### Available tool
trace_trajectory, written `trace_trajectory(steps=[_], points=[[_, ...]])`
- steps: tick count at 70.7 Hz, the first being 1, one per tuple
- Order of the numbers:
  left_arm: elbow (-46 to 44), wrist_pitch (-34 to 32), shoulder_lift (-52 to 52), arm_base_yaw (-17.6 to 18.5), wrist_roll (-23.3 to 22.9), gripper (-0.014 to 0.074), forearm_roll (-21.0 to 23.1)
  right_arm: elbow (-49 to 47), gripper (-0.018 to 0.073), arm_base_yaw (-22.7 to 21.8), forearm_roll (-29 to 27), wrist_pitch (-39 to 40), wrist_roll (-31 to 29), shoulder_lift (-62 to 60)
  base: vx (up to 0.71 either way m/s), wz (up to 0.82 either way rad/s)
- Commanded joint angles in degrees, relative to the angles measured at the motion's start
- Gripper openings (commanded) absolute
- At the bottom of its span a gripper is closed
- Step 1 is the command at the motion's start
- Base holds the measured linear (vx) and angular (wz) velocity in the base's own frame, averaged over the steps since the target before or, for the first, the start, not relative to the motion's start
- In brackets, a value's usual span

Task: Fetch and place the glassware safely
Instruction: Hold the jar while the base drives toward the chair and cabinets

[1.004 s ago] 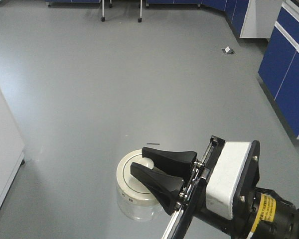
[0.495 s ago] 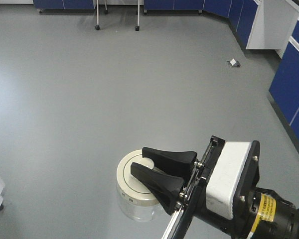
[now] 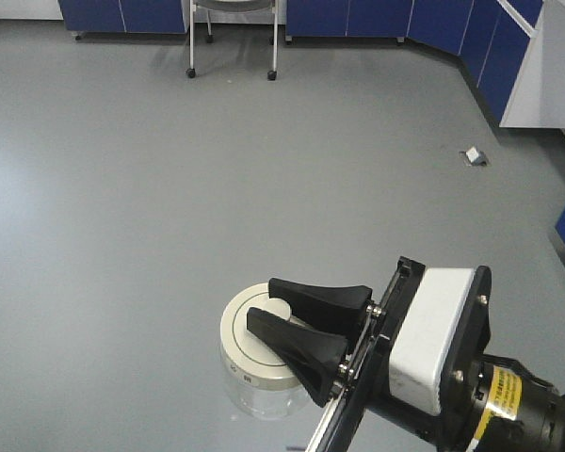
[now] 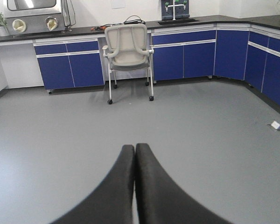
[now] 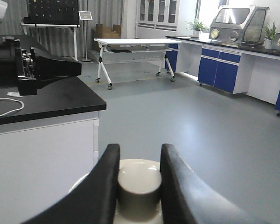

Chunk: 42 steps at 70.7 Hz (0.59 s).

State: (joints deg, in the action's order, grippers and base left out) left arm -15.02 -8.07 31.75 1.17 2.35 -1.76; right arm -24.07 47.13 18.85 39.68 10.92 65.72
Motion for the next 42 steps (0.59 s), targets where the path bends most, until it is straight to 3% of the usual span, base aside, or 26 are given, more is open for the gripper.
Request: trace_trajectory(steps=[1,42], points=[[-1.56,-4.07,0.01,0.3,-0.5,-0.0007,0.39,-1.74,-0.0001,-0.07,-0.65,6.07,-0.17,-1.07,0.59,0.05],[-1.56,-4.07,0.01,0.3,-0.5,-0.0007,0.39,-1.74,-0.0001,-0.07,-0.65,6.07,-0.17,-1.07,0.58,0.0]])
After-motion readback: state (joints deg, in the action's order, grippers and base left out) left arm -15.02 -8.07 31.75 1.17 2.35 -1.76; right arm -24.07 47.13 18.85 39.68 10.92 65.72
